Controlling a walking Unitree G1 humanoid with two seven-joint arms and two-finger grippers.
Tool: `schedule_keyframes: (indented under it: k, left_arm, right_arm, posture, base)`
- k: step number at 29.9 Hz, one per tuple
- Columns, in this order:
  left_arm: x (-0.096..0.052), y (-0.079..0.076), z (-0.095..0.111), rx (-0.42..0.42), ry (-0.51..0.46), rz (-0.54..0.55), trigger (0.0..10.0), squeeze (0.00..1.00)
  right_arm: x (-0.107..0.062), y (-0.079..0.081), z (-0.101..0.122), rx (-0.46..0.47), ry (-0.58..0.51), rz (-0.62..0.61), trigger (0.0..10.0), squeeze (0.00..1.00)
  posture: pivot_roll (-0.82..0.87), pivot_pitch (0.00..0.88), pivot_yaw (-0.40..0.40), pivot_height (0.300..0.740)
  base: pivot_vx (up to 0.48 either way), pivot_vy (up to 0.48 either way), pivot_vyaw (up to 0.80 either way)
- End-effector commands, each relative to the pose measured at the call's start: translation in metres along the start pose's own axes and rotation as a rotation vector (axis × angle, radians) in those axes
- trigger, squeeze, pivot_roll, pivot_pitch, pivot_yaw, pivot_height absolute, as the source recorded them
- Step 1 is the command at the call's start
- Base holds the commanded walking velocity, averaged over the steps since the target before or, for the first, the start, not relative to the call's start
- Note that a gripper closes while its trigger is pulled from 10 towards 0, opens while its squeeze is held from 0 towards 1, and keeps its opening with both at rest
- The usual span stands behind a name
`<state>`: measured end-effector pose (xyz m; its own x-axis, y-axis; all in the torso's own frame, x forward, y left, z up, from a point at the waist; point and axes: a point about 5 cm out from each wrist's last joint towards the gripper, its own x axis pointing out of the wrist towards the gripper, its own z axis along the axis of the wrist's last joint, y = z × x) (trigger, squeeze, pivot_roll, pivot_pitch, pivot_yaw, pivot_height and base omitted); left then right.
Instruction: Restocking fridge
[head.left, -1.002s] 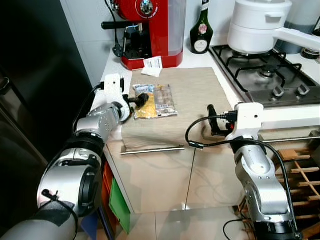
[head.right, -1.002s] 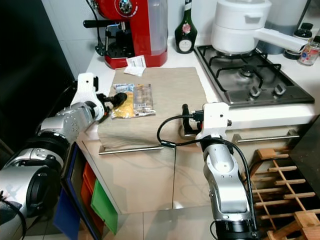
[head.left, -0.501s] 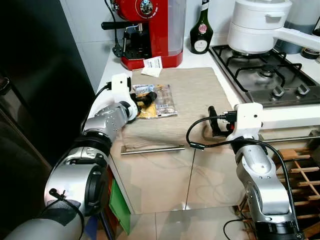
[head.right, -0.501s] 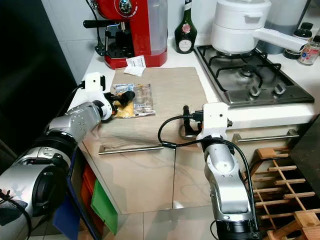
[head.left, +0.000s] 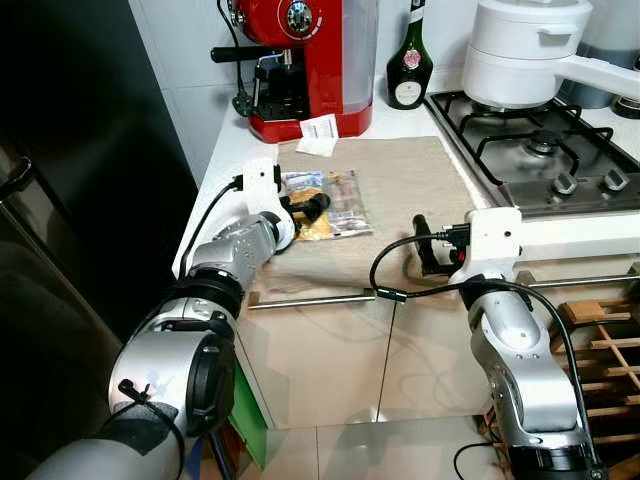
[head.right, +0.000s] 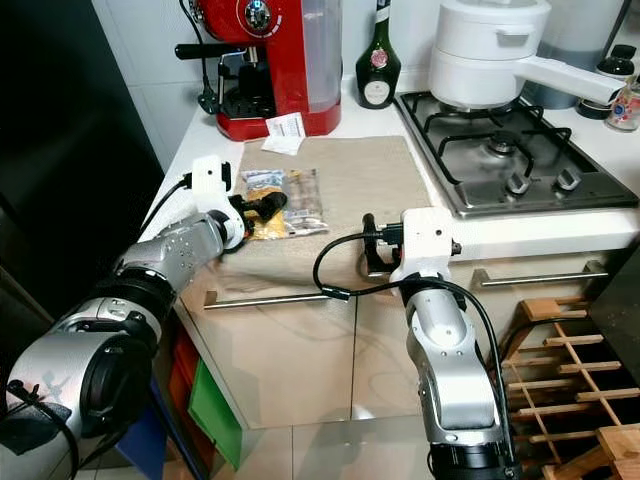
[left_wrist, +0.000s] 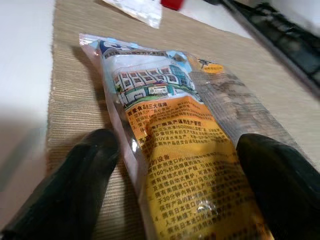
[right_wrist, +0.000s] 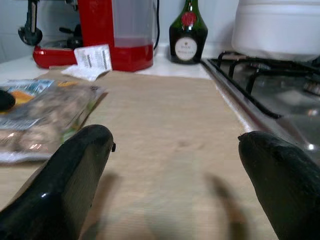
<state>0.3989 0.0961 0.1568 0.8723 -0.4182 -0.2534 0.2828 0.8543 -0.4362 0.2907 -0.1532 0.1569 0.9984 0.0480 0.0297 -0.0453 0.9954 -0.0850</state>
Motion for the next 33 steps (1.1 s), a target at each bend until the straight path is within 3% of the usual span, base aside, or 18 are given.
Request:
schedule_keyframes:
  k: [1, 10, 15, 16, 23, 24, 25, 26, 27, 33]
  left_arm:
    - [0.001, -0.003, -0.015, -0.048, 0.072, -0.033, 0.0, 0.00]
    - [-0.002, 0.008, -0.013, -0.051, 0.031, 0.008, 0.0, 0.00]
    - [-0.002, 0.007, -0.008, -0.115, -0.018, -0.018, 0.0, 0.00]
    - [-0.001, 0.003, -0.002, -0.155, -0.055, -0.059, 0.0, 0.00]
    - [0.000, -0.011, 0.014, -0.230, -0.125, -0.162, 0.0, 0.00]
    - [0.000, -0.014, 0.020, -0.290, -0.152, -0.193, 0.0, 0.00]
    - [0.000, -0.014, 0.020, -0.290, -0.152, -0.193, 0.0, 0.00]
    - [-0.003, -0.021, 0.037, -0.358, -0.233, -0.276, 0.0, 0.00]
    - [-0.005, -0.024, 0.044, -0.369, -0.265, -0.306, 0.0, 0.00]
    - [-0.017, -0.033, 0.071, -0.255, -0.369, -0.395, 0.0, 0.00]
  right_arm:
    - [-0.001, 0.004, 0.005, 0.006, -0.012, 0.009, 10.0, 0.00]
    - [-0.002, 0.005, 0.003, 0.011, -0.006, 0.012, 10.0, 0.00]
    - [-0.001, 0.005, 0.002, 0.012, -0.004, 0.011, 10.0, 0.00]
    - [-0.001, 0.005, 0.001, 0.013, -0.003, 0.013, 10.0, 0.00]
    - [-0.001, 0.006, 0.000, 0.012, 0.001, 0.017, 10.0, 0.00]
    - [-0.001, 0.006, 0.000, 0.011, 0.000, 0.017, 10.0, 0.00]
    - [-0.001, 0.006, 0.000, 0.011, 0.000, 0.017, 10.0, 0.00]
    - [0.000, 0.005, 0.000, 0.010, -0.001, 0.018, 10.0, 0.00]
    - [0.000, 0.005, 0.000, 0.010, -0.002, 0.017, 10.0, 0.00]
    - [0.002, 0.005, 0.001, 0.013, -0.006, 0.012, 10.0, 0.00]
  posture:
    - [-0.16, 0.000, 0.135, 0.740]
    - [-0.16, 0.000, 0.140, 0.740]
    - [-0.16, 0.000, 0.140, 0.740]
    - [-0.16, 0.000, 0.140, 0.740]
    - [-0.16, 0.000, 0.139, 0.740]
    - [-0.16, 0.000, 0.139, 0.740]
    - [-0.16, 0.000, 0.139, 0.740]
    - [-0.16, 0.000, 0.140, 0.740]
    - [-0.16, 0.000, 0.140, 0.740]
    - [-0.15, 0.000, 0.138, 0.740]
  base:
    - [0.000, 0.000, 0.00]
    - [0.000, 0.000, 0.00]
    - [0.000, 0.000, 0.00]
    - [0.000, 0.000, 0.00]
    - [0.000, 0.000, 0.00]
    - [0.000, 0.000, 0.00]
    - [0.000, 0.000, 0.00]
    - [0.000, 0.000, 0.00]
    - [0.000, 0.000, 0.00]
    - [0.000, 0.000, 0.00]
